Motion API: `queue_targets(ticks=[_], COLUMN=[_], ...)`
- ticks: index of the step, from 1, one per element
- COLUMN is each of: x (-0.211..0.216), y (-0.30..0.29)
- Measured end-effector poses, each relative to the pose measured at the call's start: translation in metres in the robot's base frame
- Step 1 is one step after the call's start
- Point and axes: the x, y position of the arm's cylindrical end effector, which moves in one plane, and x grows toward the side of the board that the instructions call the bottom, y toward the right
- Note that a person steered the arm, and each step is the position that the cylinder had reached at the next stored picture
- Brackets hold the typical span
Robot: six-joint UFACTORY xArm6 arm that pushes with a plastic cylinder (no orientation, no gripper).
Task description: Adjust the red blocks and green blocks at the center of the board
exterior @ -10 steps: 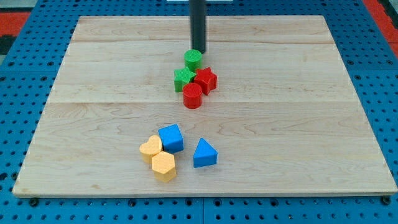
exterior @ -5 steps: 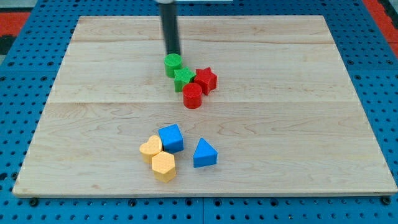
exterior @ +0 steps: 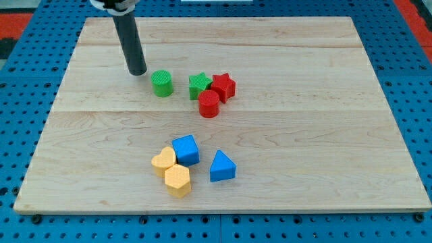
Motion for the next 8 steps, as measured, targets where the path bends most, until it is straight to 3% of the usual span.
queue_targets(ticks=[1, 2, 3, 4, 5, 8], x=[0.022, 0.019, 0.082, 0.154, 0.168, 0.109], y=[0.064, 0.046, 0.028, 0.084, 0.16, 0.134])
